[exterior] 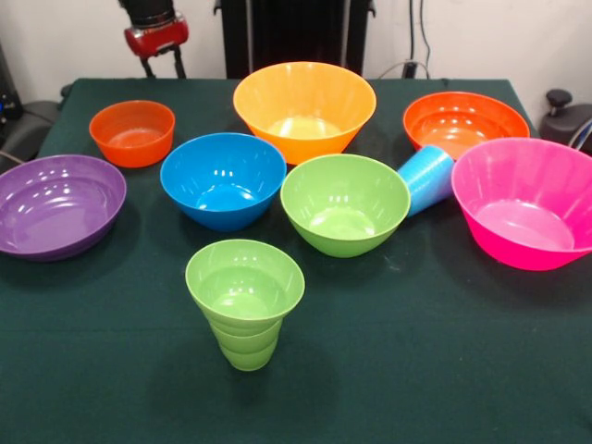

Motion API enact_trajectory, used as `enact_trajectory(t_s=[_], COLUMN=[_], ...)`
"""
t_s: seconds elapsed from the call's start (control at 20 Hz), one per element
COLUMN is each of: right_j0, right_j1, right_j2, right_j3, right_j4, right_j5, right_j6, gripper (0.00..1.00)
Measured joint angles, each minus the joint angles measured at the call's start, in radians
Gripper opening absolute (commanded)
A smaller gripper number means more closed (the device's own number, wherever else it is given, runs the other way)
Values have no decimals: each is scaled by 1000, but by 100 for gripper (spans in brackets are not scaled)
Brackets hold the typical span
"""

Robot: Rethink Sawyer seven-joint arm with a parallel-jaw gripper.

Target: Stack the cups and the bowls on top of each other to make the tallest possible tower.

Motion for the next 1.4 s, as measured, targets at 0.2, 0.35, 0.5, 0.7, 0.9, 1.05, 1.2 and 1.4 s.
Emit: enact_trajectory(t_s=[0.2, 0.35, 0.5, 0.7, 0.9, 1.05, 1.2, 1.4], right_j0=[-16, -25, -37, -52, -51, -39, -9, 51], right_j1=[11, 16, 17, 19, 19, 17, -6, -82], right_j2=[18, 26, 36, 52, 57, 57, 52, 43], right_j3=[-7, -8, -8, -9, -12, -13, -9, 17], right_j4=[-18, -35, -45, -58, -65, -65, -65, -43], right_j5=[17, 17, 21, 37, 49, 64, 90, 157], right_j6=[0, 0, 0, 0, 0, 0, 0, 0], gripper=[100, 100, 100, 100, 100, 100, 100, 100])
